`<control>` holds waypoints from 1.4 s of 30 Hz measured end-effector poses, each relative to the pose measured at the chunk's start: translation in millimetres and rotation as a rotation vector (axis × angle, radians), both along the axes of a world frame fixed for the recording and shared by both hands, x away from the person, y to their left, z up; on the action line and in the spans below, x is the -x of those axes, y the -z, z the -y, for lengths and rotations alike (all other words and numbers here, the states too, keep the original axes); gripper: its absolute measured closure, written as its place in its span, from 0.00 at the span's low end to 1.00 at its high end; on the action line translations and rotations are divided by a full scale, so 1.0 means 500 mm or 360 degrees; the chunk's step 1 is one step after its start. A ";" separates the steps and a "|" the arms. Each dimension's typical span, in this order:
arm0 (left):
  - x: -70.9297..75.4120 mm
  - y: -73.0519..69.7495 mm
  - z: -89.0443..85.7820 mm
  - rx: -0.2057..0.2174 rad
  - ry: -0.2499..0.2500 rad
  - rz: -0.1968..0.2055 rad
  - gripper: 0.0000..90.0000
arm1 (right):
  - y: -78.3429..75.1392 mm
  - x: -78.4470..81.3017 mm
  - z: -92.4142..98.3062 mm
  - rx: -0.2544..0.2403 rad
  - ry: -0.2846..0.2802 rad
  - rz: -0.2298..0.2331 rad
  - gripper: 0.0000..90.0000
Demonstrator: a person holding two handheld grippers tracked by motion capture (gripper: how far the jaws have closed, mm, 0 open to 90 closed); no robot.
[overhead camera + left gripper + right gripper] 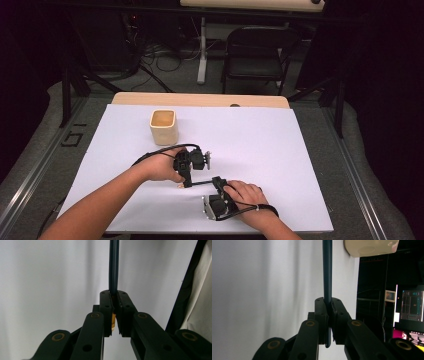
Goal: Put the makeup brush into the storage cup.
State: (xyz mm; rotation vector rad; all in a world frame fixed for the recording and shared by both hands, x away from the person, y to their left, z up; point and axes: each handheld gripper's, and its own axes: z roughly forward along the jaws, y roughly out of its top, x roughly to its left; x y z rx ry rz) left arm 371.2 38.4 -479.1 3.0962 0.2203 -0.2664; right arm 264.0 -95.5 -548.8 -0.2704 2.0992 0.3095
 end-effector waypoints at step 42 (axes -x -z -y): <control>0.010 -0.035 -0.116 0.0498 -0.0388 0.0234 0.47 | -0.019 -0.023 0.036 -0.0319 0.0226 -0.0319 0.95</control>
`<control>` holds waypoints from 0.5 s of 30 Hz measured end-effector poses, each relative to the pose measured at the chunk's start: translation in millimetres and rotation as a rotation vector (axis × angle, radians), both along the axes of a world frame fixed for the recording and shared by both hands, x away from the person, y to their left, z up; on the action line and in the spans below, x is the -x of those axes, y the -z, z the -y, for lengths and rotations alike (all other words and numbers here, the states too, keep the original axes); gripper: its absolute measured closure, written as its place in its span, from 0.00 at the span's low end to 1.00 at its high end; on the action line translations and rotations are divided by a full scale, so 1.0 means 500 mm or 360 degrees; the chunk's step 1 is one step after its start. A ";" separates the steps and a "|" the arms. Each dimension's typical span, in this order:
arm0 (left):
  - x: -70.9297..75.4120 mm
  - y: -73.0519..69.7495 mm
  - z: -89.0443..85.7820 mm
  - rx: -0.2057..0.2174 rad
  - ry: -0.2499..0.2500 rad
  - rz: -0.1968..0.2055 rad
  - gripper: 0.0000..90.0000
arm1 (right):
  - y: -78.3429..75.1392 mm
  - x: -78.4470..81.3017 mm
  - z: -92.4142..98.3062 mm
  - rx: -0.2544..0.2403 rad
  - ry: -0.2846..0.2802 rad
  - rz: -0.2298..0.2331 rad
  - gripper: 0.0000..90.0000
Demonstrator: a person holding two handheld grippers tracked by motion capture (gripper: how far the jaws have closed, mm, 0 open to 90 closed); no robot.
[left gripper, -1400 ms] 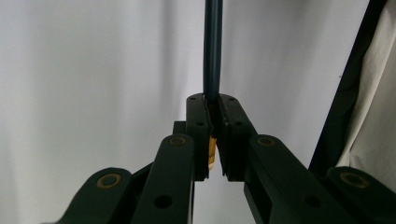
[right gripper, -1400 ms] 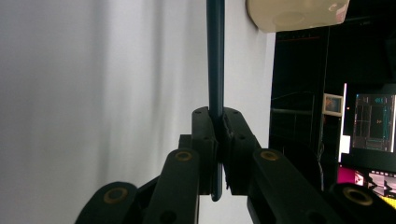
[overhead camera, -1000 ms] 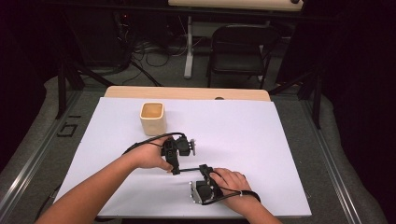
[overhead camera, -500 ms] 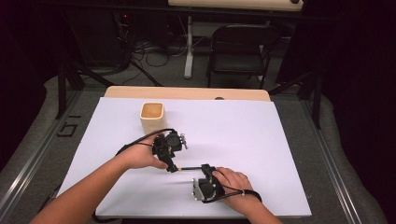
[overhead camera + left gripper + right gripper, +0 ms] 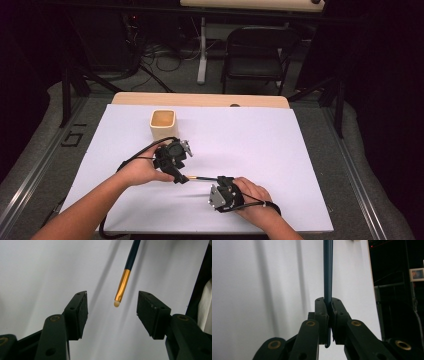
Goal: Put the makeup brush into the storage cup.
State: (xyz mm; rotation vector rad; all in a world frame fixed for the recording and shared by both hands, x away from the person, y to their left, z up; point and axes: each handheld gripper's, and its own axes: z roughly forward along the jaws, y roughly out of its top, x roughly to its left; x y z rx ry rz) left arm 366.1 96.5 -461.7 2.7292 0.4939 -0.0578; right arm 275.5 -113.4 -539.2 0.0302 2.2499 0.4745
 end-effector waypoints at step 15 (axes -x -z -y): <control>0.008 0.012 -0.041 0.0181 -0.0112 0.0014 0.48 | -0.015 -0.015 0.020 -0.0293 0.0100 -0.0220 0.95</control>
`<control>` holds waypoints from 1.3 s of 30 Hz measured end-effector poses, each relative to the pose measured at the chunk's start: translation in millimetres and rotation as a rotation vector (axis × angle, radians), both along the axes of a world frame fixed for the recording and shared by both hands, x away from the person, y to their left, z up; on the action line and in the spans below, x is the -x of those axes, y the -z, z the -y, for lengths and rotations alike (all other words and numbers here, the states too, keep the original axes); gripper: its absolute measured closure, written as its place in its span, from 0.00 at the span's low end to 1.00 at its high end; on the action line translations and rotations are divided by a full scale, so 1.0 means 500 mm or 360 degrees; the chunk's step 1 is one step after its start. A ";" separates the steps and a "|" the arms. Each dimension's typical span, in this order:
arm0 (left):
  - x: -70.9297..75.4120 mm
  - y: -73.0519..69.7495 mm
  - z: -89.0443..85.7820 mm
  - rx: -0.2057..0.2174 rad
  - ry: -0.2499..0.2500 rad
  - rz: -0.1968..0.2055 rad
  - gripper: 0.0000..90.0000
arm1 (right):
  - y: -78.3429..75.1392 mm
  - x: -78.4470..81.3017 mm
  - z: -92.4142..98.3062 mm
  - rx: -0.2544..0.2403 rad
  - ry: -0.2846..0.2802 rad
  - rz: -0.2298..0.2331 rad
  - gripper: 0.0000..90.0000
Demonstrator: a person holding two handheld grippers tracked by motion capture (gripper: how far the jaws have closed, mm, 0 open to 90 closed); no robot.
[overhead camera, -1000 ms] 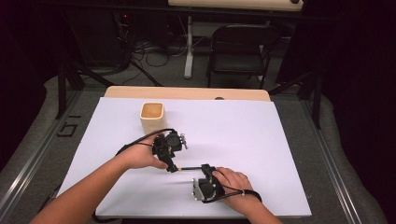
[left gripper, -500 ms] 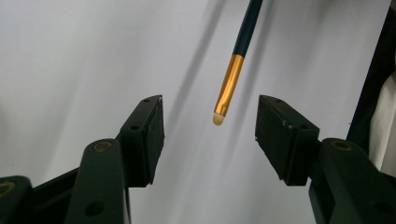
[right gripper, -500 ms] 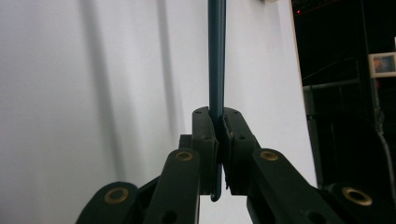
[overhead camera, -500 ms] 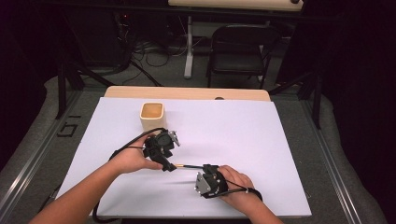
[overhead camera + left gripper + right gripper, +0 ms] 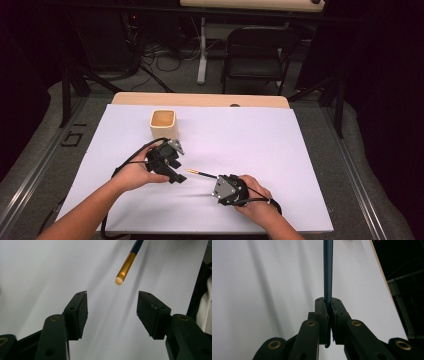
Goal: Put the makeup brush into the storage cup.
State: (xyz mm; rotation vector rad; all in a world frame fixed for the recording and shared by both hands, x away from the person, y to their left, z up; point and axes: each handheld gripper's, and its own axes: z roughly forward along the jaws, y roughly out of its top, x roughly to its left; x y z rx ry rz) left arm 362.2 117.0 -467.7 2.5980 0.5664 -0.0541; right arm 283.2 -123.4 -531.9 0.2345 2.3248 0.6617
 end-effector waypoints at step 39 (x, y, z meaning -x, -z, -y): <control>0.017 0.035 -0.039 0.0503 -0.0347 0.0025 0.55 | -0.005 -0.051 0.028 -0.0999 0.0201 -0.0724 0.95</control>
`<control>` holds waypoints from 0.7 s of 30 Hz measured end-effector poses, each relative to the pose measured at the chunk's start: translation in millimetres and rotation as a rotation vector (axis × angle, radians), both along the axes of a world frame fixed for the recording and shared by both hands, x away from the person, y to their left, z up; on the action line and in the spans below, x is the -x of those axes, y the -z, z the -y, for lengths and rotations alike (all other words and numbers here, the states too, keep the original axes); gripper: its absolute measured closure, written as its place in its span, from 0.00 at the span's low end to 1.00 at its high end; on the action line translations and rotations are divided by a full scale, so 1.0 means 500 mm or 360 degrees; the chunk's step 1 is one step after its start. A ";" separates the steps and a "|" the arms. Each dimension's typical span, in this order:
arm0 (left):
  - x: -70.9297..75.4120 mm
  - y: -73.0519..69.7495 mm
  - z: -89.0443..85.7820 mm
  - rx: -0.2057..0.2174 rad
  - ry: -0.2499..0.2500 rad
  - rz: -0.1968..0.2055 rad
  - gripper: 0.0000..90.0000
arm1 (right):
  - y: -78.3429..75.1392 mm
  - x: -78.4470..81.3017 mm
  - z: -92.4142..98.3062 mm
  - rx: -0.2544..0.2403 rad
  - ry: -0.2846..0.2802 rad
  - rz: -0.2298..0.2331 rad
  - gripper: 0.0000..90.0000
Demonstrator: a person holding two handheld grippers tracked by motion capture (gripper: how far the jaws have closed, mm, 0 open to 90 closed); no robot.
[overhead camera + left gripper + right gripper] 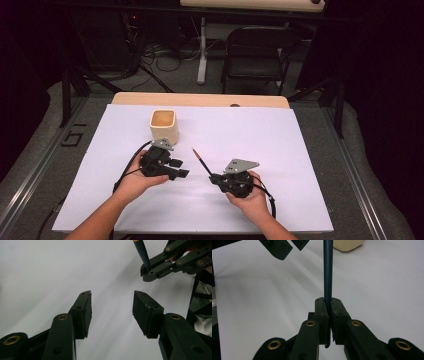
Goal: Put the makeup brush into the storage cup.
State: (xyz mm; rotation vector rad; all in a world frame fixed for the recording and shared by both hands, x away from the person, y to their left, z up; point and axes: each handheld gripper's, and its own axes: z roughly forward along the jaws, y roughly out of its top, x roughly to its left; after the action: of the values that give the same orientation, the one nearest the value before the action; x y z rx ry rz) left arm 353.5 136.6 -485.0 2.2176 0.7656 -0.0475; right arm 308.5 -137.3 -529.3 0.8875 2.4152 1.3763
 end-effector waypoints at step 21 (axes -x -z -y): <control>0.012 0.024 -0.018 0.0384 -0.0250 0.0015 0.49 | 0.004 -0.010 0.000 -0.0159 0.0070 -0.0061 0.95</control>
State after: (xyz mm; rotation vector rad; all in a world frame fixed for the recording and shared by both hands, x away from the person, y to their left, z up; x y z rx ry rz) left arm 347.4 145.7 -497.0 1.9238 0.8782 -0.0491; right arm 313.7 -137.2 -531.3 0.9934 2.3573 1.4887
